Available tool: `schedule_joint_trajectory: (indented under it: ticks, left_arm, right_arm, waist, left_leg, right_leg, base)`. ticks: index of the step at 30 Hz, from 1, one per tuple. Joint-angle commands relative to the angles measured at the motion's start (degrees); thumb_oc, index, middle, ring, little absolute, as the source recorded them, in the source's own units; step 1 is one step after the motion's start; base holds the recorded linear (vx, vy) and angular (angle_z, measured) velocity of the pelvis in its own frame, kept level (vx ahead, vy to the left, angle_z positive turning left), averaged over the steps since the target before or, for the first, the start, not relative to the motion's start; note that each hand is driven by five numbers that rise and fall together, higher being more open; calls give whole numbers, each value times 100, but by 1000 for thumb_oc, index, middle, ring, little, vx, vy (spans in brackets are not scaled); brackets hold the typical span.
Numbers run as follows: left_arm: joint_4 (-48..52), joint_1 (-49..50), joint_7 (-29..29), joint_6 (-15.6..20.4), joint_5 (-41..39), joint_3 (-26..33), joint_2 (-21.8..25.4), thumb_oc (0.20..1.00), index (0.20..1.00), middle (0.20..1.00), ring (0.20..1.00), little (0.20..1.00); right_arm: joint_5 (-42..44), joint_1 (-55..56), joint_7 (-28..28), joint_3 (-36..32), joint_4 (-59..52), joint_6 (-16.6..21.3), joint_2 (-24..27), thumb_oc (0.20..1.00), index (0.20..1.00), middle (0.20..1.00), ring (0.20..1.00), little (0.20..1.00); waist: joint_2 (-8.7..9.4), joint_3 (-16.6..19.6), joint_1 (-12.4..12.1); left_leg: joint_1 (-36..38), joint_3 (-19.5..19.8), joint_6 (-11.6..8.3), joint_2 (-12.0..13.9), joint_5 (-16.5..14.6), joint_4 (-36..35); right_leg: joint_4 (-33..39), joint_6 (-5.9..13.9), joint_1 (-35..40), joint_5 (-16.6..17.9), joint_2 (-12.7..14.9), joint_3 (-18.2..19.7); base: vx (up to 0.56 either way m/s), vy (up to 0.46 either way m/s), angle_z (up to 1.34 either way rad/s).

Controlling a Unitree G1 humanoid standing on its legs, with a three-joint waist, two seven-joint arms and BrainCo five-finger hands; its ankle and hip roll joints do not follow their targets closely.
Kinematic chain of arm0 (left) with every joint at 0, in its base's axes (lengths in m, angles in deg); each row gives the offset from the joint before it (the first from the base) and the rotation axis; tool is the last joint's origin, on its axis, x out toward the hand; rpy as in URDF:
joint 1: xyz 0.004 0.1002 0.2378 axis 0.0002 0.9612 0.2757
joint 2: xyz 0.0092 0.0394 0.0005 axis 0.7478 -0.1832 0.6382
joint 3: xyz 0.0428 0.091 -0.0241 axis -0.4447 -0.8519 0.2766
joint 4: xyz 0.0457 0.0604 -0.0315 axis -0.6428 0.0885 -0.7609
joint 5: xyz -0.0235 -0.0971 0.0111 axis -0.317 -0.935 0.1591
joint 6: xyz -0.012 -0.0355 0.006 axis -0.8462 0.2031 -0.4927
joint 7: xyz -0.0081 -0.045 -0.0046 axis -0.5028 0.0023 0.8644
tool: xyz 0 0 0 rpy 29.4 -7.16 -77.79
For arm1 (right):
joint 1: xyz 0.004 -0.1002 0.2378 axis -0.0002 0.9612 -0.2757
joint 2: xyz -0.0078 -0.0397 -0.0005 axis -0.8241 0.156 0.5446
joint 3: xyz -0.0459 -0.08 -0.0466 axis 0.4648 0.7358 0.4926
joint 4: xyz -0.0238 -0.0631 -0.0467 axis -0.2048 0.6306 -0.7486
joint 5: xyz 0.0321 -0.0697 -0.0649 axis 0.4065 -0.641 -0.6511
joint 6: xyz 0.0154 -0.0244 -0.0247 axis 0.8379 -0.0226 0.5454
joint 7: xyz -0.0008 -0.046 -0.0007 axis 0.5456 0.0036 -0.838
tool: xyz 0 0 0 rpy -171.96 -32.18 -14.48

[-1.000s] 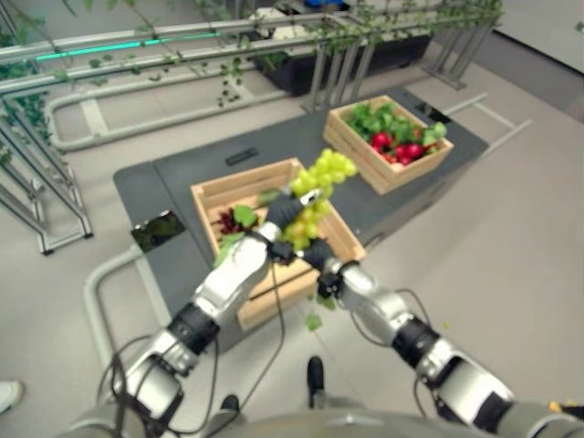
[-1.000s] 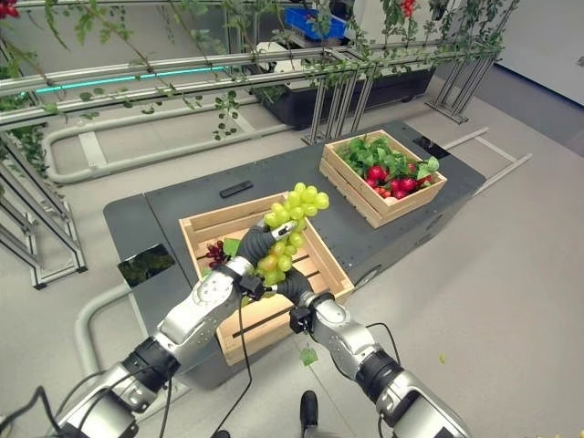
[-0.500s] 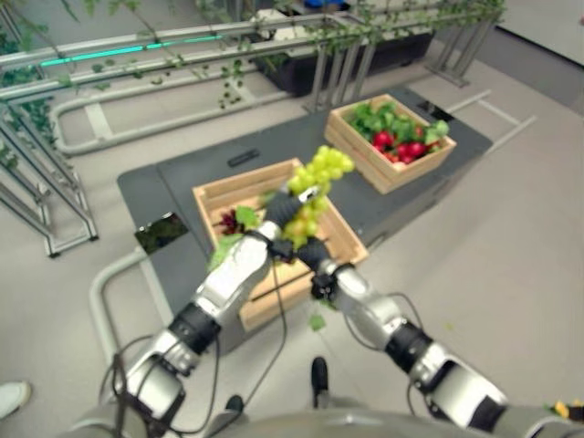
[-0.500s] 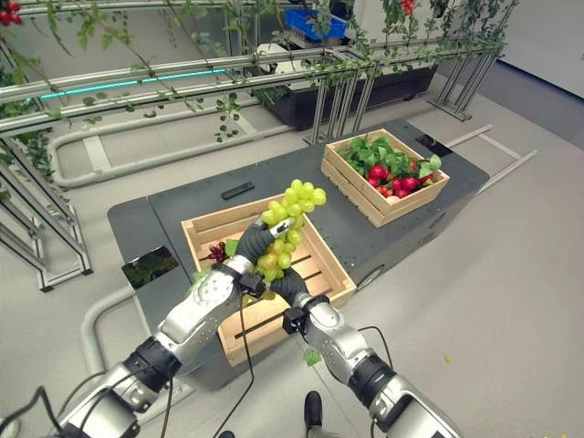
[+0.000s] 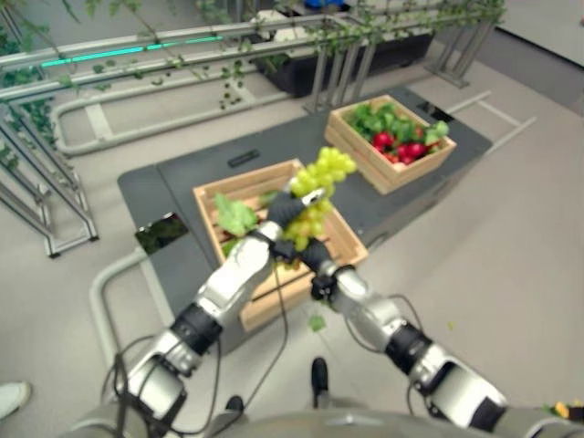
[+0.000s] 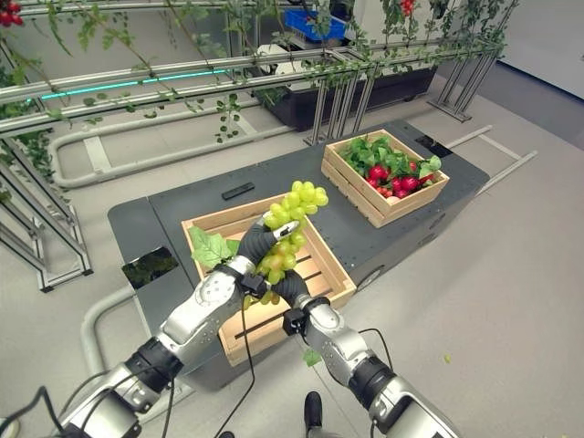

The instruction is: Pick up the fruits from the basket on one side to the basket on the other side

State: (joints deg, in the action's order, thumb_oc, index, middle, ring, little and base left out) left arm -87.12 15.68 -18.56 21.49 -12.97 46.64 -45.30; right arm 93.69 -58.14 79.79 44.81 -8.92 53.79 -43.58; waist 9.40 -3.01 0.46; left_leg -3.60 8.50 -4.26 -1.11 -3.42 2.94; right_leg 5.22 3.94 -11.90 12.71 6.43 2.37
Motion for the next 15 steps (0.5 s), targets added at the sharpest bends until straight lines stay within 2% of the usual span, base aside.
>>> schedule_joint_trajectory:
  ticks: [1, 15]
  left_arm:
    - [257, -328, -75, 389, -125, -124, -350, 1000, 1000, 1000, 1000, 1000]
    - [684, 360, 138, 762, -132, 472, -252, 1000, 1000, 1000, 1000, 1000]
  right_arm:
    - [195, -437, 10, -413, -173, 473, -403, 200, 200, 200, 200, 200]
    - [8, -238, -140, -670, -259, 649, -272, 200, 200, 200, 200, 200]
  waist:
    - [-199, 3, -85]
    - [-122, -37, -152]
  left_leg:
    - [102, 168, 428, -287, -62, -704]
    - [82, 170, 448, -311, -61, -703]
  right_leg:
    - [-22, 375, 591, -901, -212, -119]
    - [-23, 383, 568, -870, -182, -105]
  base:
    - [0, 0, 0]
    - [0, 0, 0]
